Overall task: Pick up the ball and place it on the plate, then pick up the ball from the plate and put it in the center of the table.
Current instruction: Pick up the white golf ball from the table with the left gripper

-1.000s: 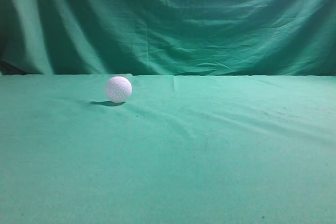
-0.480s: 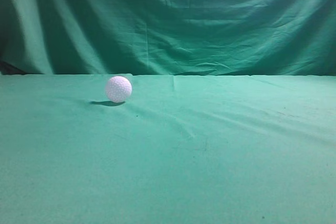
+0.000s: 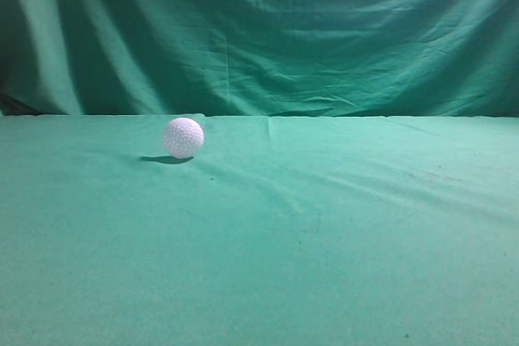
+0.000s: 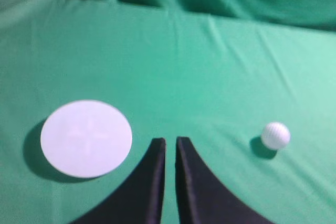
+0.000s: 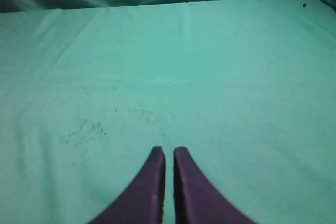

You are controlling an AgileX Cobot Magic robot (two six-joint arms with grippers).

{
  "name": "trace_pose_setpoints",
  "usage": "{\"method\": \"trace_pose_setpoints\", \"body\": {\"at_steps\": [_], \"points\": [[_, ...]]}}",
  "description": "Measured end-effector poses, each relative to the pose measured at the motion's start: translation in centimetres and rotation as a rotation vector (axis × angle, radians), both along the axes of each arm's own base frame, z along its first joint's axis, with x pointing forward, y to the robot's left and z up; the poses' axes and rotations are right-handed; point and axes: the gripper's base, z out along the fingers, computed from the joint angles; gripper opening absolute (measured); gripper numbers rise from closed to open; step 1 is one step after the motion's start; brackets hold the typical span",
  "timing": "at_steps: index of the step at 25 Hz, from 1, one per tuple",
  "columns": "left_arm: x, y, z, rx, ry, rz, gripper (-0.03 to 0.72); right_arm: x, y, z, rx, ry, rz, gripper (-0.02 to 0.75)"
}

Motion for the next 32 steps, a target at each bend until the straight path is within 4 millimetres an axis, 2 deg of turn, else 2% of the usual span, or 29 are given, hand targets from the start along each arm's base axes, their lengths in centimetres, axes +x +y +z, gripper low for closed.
{"method": "trace_pose_setpoints", "body": {"at_steps": [6,9,13,19,26,31,32], "points": [[3.2,-0.6,-2.4,-0.012,0.188,-0.005,0.071,0.0,0.0,0.0,0.000,0.000,0.000,0.048],[4.7,-1.3,-1.8,0.089,0.233,-0.100,0.071,0.0,0.0,0.0,0.000,0.000,0.000,0.048],[7.0,-3.7,-0.7,0.226,0.294,-0.303,0.071,0.0,0.0,0.0,0.000,0.000,0.000,0.048],[11.2,-8.9,-0.2,0.302,0.341,-0.500,0.071,0.0,0.0,0.0,0.000,0.000,0.000,0.048],[17.0,-12.3,-2.0,0.330,0.492,-0.559,0.071,0.0,0.0,0.0,0.000,0.000,0.000,0.048],[20.7,-14.5,-3.5,0.271,0.594,-0.582,0.071,0.0,0.0,0.0,0.000,0.000,0.000,0.048],[21.4,-15.0,-3.9,0.263,0.614,-0.596,0.135,0.0,0.0,0.0,0.000,0.000,0.000,0.048]]}}
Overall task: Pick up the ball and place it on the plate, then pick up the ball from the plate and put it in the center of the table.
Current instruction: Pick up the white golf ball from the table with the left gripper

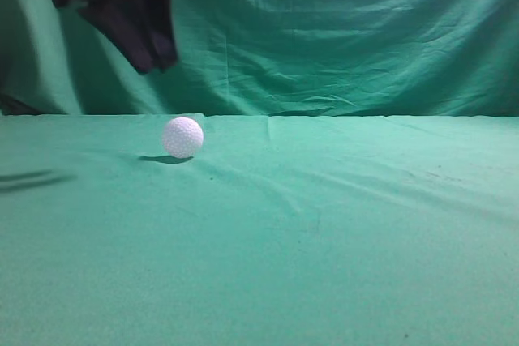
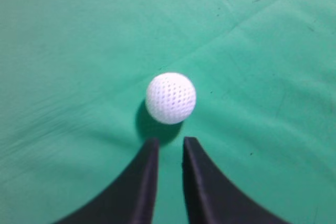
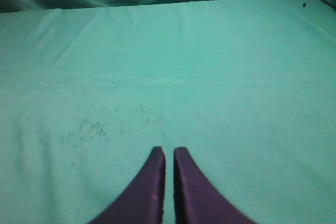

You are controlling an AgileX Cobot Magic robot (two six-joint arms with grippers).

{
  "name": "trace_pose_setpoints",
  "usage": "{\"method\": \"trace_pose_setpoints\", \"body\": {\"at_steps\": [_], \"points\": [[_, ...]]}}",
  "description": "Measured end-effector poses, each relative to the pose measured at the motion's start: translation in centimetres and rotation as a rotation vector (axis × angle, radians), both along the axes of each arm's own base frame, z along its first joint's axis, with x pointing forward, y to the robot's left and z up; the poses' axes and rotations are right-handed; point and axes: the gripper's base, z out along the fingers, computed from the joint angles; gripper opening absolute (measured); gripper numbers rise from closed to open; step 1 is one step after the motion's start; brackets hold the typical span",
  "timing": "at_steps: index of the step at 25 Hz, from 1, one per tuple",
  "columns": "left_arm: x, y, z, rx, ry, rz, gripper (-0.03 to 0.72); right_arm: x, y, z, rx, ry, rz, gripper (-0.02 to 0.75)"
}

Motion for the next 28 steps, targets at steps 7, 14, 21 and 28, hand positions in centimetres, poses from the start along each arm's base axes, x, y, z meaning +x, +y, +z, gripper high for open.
{"method": "trace_pose_setpoints", "body": {"at_steps": [7,14,21,28], "points": [[3.1,-1.9,-3.2,0.015,0.115,-0.046,0.605,0.0,0.0,0.0,0.000,0.000,0.000,0.048],[5.6,-3.1,-6.0,0.027,0.161,-0.051,0.571,0.0,0.0,0.0,0.000,0.000,0.000,0.048],[6.5,-3.3,-7.2,0.068,0.184,-0.075,0.522,0.0,0.0,0.0,0.000,0.000,0.000,0.048],[6.6,-3.2,-7.0,0.110,0.206,-0.108,0.294,0.0,0.0,0.0,0.000,0.000,0.000,0.048]]}}
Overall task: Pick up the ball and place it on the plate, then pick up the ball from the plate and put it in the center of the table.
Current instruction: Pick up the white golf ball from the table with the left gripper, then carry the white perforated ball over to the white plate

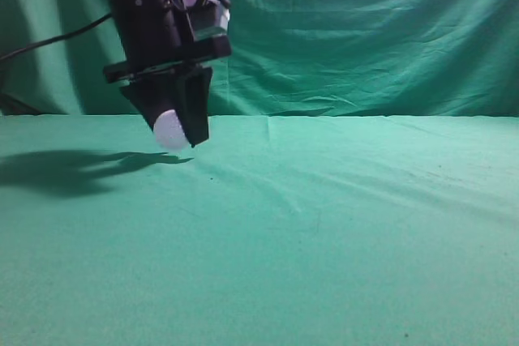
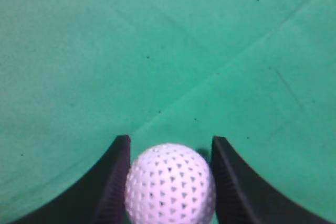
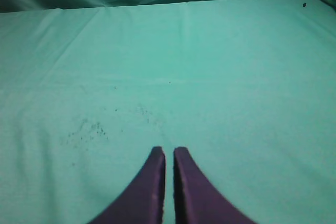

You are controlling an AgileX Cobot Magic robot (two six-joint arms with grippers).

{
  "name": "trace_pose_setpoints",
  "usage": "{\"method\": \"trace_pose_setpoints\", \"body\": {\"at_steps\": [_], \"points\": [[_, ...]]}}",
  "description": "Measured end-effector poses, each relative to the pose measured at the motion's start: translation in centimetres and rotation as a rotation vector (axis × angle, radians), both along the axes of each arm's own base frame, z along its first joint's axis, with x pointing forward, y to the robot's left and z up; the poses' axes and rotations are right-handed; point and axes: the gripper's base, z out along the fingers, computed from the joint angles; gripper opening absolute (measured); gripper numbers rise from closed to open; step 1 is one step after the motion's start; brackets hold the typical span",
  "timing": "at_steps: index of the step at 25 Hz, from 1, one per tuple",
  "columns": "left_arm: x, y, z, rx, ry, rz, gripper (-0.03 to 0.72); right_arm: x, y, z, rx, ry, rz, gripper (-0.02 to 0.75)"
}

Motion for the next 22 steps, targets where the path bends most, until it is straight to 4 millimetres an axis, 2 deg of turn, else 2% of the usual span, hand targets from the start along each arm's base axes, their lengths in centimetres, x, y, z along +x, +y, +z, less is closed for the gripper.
{"method": "trace_pose_setpoints", "body": {"at_steps": [5,9,14,17,19,22], "points": [[0.4,-0.3,2.2,-0.010,0.010,-0.003,0.306,0.0,0.0,0.0,0.000,0.000,0.000,0.048],[-0.2,0.4,6.0,0.004,-0.031,0.053,0.306,0.0,0.0,0.0,0.000,0.000,0.000,0.048],[-3.0,3.1,12.2,0.111,-0.114,0.120,0.306,0.0,0.0,0.0,0.000,0.000,0.000,0.048],[-5.3,4.7,14.6,0.138,-0.183,0.161,0.306,0.0,0.0,0.0,0.000,0.000,0.000,0.048],[-6.8,5.8,15.1,0.153,-0.222,0.189,0.306,0.0,0.0,0.0,0.000,0.000,0.000,0.048],[-9.0,7.5,14.1,0.198,-0.221,0.200,0.306,0.0,0.0,0.0,0.000,0.000,0.000,0.048]]}}
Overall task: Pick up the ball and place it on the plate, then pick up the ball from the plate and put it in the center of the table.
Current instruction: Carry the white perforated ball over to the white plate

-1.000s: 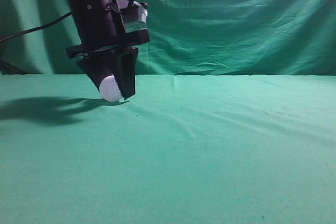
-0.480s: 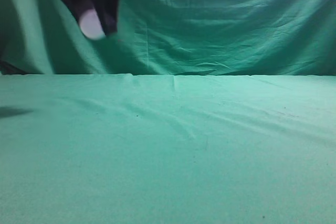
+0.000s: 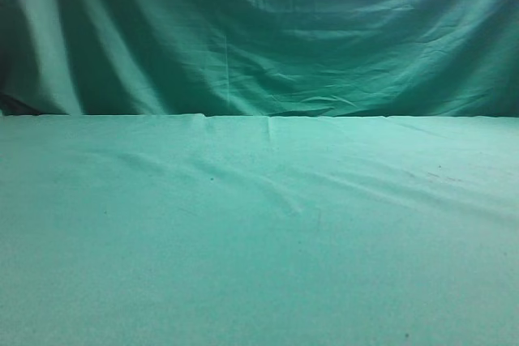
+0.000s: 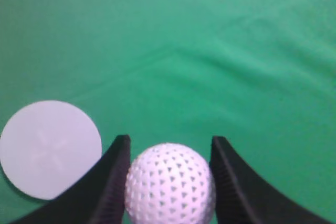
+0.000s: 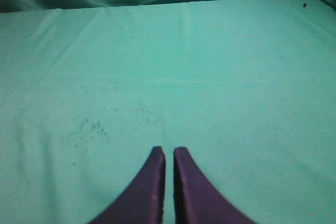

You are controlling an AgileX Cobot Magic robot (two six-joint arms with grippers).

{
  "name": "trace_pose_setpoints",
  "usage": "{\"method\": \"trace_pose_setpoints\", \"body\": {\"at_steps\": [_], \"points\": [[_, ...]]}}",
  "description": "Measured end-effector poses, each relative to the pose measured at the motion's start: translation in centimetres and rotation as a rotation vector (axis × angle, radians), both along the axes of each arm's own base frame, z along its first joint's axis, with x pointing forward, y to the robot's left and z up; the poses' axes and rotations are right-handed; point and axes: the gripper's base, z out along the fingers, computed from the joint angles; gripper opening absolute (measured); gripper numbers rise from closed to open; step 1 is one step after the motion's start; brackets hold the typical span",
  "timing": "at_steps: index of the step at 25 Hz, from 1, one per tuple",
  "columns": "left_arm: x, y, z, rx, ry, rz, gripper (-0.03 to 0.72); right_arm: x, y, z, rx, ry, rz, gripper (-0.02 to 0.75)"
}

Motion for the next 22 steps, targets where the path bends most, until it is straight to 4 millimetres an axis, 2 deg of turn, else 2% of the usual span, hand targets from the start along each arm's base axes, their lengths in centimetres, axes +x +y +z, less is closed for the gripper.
{"method": "trace_pose_setpoints", "body": {"at_steps": [2,5,8,12,15,22], "points": [[-0.7,1.7,-0.9,0.011,0.029,0.044,0.306,0.0,0.0,0.0,0.000,0.000,0.000,0.048],[-0.2,5.8,-1.9,-0.004,0.061,0.182,0.306,0.0,0.0,0.0,0.000,0.000,0.000,0.048],[0.5,9.9,-2.0,-0.061,0.058,0.334,0.306,0.0,0.0,0.0,0.000,0.000,0.000,0.048],[0.8,14.4,-2.1,-0.081,0.039,0.479,0.306,0.0,0.0,0.0,0.000,0.000,0.000,0.048],[1.1,16.0,-3.0,-0.070,0.061,0.509,0.306,0.0,0.0,0.0,0.000,0.000,0.000,0.048],[3.2,16.4,-6.9,-0.049,0.129,0.503,0.306,0.0,0.0,0.0,0.000,0.000,0.000,0.048]]}}
